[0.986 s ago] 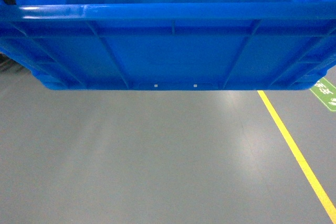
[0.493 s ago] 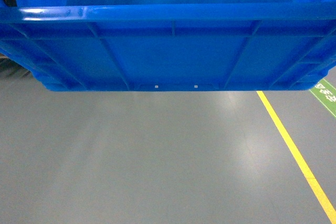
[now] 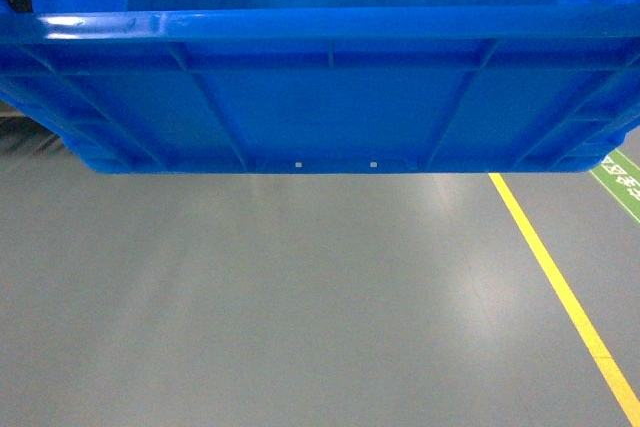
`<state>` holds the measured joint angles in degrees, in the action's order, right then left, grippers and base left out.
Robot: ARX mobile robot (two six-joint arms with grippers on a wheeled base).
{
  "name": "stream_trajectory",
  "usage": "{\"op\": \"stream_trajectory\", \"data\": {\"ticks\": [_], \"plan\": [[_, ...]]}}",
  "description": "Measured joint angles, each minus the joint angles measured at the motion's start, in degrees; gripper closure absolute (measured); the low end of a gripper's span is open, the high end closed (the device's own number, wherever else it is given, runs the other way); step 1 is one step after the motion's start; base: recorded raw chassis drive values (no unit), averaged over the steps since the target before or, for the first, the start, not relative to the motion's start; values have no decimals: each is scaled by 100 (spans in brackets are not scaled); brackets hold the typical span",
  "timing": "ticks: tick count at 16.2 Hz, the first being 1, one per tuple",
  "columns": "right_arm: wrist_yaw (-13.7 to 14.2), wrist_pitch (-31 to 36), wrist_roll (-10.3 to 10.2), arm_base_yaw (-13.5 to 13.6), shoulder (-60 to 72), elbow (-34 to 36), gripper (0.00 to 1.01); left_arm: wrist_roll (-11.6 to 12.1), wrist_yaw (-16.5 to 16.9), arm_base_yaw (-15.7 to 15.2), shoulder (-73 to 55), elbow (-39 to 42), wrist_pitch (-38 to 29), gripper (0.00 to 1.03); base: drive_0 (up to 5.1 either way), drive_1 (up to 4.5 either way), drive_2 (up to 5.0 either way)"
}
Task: Place box next to blue box on left shelf
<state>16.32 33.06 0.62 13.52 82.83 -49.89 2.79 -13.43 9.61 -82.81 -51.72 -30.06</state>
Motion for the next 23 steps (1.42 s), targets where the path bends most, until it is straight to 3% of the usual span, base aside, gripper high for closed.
{"op": "stream_trajectory", "data": {"ticks": [23], "plan": [[0, 4, 4, 0, 0, 2, 80, 7, 0, 0, -2, 0, -4, 83, 0, 426, -426]]}}
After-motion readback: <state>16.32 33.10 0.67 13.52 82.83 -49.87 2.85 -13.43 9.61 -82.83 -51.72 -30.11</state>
